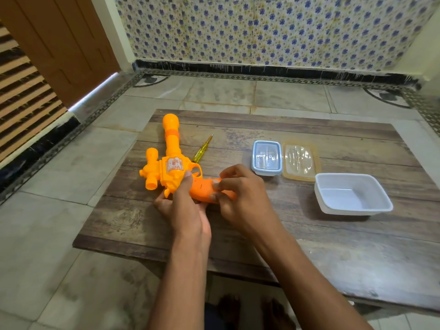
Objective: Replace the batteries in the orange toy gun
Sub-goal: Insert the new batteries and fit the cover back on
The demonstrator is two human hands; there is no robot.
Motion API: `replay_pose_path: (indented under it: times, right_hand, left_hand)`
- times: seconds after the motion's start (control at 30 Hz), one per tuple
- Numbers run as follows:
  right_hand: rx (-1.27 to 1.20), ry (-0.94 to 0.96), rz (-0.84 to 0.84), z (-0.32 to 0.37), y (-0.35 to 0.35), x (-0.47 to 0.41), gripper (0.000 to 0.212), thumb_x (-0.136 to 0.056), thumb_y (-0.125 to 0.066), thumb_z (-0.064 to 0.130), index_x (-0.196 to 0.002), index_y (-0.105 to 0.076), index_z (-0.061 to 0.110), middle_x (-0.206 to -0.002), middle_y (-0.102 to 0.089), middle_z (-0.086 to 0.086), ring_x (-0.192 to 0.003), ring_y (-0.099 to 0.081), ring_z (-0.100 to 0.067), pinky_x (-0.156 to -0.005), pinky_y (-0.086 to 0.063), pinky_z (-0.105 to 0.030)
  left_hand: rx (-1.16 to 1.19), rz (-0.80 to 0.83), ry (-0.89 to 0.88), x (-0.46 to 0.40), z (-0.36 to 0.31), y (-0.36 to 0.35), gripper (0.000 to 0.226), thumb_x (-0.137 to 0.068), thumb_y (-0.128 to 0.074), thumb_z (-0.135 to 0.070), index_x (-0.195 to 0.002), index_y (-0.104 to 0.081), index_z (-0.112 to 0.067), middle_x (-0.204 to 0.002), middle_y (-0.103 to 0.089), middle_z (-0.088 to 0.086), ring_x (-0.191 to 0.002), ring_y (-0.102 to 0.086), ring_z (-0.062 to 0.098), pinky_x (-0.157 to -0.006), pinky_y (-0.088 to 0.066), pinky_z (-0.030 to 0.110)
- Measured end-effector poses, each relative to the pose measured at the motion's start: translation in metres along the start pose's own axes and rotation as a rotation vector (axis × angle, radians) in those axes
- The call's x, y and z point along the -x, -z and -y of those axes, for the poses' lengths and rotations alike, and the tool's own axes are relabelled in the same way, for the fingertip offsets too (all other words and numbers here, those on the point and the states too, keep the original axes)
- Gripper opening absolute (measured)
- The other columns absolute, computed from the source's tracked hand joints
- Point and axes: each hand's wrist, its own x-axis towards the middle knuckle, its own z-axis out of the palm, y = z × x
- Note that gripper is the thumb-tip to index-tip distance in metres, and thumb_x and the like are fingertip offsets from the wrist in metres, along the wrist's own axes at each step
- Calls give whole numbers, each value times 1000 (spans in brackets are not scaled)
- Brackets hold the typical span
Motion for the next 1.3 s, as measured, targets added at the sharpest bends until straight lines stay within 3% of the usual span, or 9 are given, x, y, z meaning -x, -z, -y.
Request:
replay_pose_path:
  times: [0.13, 0.33, 0.43, 0.5, 0.63, 0.73, 0.87, 1.03, 1.3]
  right_hand:
    - [-10, 18, 3, -4, 1, -1, 16, -82, -71, 8, -92, -81, 2, -106, -69, -16, -93, -69, -31, -79, -41, -19]
    - [10, -45, -163, -23, 26, -1, 44, -74, -57, -14, -111, -76, 0, -99, -71, -13, -84, -60, -13, -77, -54, -23]
    - [28, -190, -74, -31, 35, 3, 41, -81, -62, -19, -113, -77, 3, -102, -71, -11, -82, -58, -9, -71, -42, 1]
    - [48, -266, 18, -37, 38, 3, 34, -86, -65, -10, -112, -78, 6, -102, -72, -7, -80, -59, -8, -68, -38, 3]
    - [87, -293, 130, -38, 39, 2, 22, -91, -73, 9, -112, -79, 14, -99, -70, -1, -79, -62, -4, -66, -39, -7]
    - [144, -245, 185, -34, 30, 0, 26, -88, -80, 23, -113, -77, 16, -101, -59, 0, -101, -60, -20, -77, -42, -27]
    - [212, -249, 189, -30, 19, -2, 13, -85, -81, 22, -94, -75, 15, -95, -60, -3, -99, -60, -26, -79, -54, -39]
    - [193, -312, 168, -27, 18, -5, 4, -87, -76, 12, -85, -74, 14, -84, -66, -4, -91, -67, -27, -78, -58, -41]
    - [328, -248, 196, -27, 13, 0, 13, -93, -64, 10, -104, -58, 10, -114, -59, -12, -108, -54, -30, -79, -42, -35]
  left_hand:
    - [-24, 54, 12, -2, 5, -1, 72, -73, -64, 26, -139, -46, 2, -122, -67, 35, -101, -71, 54, -66, -63, 53]
    - [-74, 9, 16, -5, 4, 0, 72, -77, -66, 26, -141, -51, -5, -121, -70, 26, -92, -77, 39, -74, -62, 56]
    - [-82, -27, 25, -3, 4, -1, 76, -76, -70, 23, -141, -49, -10, -130, -67, 22, -111, -71, 42, -89, -54, 68]
    - [-84, -29, 24, -2, 4, -3, 76, -76, -70, 23, -141, -48, -10, -131, -67, 21, -115, -69, 42, -90, -53, 66]
    - [-78, -49, 0, 1, 2, -6, 78, -78, -69, 24, -142, -46, -13, -130, -66, 18, -106, -71, 33, -91, -53, 65]
    - [-62, -57, -12, 2, 1, -7, 77, -78, -67, 25, -143, -46, -11, -121, -67, 15, -88, -70, 19, -87, -54, 61]
    - [-68, -54, -1, 6, 0, -7, 77, -80, -66, 25, -143, -45, -13, -107, -68, 9, -80, -72, 19, -83, -54, 57]
    - [-91, -40, 14, 2, 1, -6, 80, -77, -68, 25, -142, -44, -15, -124, -69, 22, -101, -74, 42, -91, -53, 68]
    - [-77, -36, -17, 7, 7, -10, 75, -80, -67, 22, -138, -44, -20, -118, -68, 13, -81, -80, 22, -87, -57, 60]
